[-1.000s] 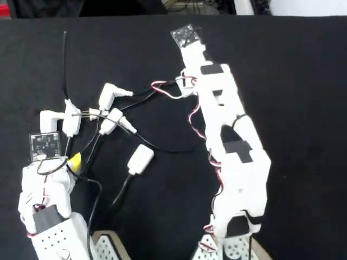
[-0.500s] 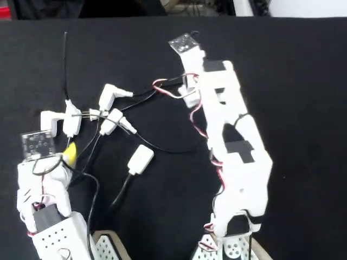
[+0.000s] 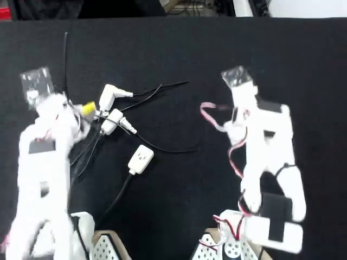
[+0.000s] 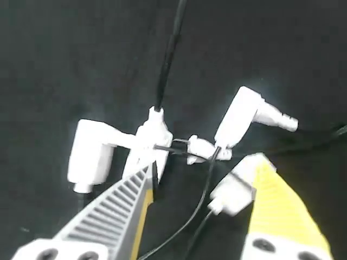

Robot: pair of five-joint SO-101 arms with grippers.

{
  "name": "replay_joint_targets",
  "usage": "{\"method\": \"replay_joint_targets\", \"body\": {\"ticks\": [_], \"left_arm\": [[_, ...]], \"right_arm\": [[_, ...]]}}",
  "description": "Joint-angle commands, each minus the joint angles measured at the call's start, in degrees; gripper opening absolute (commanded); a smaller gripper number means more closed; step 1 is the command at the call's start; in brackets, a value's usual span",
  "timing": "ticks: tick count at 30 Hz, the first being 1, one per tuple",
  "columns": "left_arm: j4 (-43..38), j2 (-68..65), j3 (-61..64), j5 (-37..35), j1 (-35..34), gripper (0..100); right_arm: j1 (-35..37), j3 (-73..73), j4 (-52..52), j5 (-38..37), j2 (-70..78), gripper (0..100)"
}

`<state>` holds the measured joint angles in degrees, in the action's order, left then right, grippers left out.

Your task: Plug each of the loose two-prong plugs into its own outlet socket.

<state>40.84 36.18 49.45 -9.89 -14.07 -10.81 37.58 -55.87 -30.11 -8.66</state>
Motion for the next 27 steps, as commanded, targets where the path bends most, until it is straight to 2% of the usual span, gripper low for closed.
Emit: {"method": "replay_joint_targets", "body": {"ticks": [1,7,13,21,27], "left_arm": [[-1.1,-19.5,-15.3,-10.4,0.5,29],[1.8,-34.7,-28.8,-20.1,1.7,29],[2.8,-41.2,-37.4,-23.7,5.5,29],[-3.6,-52.0,-40.0,-24.3,3.4,29],[4.1,-52.0,-40.6,-24.0,3.6,29]], "right_arm": [[-1.2,9.8,8.2,-0.4,-5.7,1.8],[-1.1,12.4,11.9,-0.4,-3.0,1.8],[-1.1,10.9,12.3,-0.4,1.0,1.7],[-1.1,11.0,12.3,-0.4,1.1,1.7],[-1.1,11.0,12.4,-0.4,1.1,1.7]]}}
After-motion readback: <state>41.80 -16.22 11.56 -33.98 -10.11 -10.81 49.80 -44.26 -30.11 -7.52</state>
